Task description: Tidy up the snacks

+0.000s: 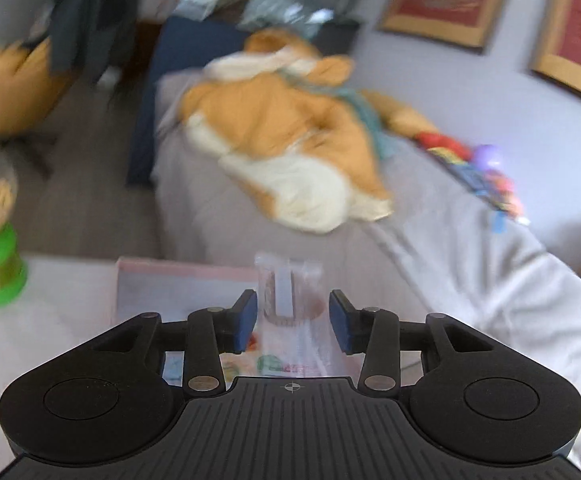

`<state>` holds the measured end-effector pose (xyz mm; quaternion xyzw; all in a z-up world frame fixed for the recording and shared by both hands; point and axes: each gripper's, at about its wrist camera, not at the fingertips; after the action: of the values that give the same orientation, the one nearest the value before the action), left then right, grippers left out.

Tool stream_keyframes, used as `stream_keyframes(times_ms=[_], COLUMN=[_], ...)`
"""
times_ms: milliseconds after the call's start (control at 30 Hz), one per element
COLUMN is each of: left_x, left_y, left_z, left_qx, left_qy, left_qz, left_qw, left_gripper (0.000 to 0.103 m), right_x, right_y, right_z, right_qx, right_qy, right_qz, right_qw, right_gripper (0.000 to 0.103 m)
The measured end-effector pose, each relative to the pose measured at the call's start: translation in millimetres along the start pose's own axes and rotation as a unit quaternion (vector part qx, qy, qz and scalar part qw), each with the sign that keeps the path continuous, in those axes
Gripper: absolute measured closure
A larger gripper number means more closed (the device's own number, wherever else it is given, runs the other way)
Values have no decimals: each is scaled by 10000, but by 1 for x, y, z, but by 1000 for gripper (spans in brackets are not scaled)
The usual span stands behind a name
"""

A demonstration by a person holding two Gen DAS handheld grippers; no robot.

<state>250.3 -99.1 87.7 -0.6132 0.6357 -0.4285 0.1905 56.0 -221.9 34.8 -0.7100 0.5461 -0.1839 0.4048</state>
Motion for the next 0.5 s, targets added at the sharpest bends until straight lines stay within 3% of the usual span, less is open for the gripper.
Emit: stream_keyframes(times_ms=[67, 200, 333, 500], left_x=[-8, -27, -60, -112], left_y=[2, 16, 42, 88], left_z=[3, -20, -59, -112], left_qx=[-2, 96, -145, -219], left_qy=[-97, -74, 26, -387], left_qz=[-121, 133, 278, 535], left_qw=[9999, 9998, 9995, 9976], left_gripper=[59, 59, 59, 59], right_x=[2, 2, -1, 0], right_y=[-1, 1, 0, -19], right_z=[3, 4, 11, 5], right_qx=[-82, -122, -262, -316], right_qy=[20, 19, 28, -175], right_qz=[74, -16, -69, 126], right_qw=[9999, 9999, 9996, 9993], right_gripper=[74, 74, 74, 74])
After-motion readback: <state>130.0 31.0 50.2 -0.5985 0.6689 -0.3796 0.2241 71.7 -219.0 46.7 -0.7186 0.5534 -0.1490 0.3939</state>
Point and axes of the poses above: each gripper's, at about its wrist camera, not at the fingertips, and z roughly the way its jaws point, x to its right, y to its underside, and after that the axes turned 11 degrees about -y, right-handed
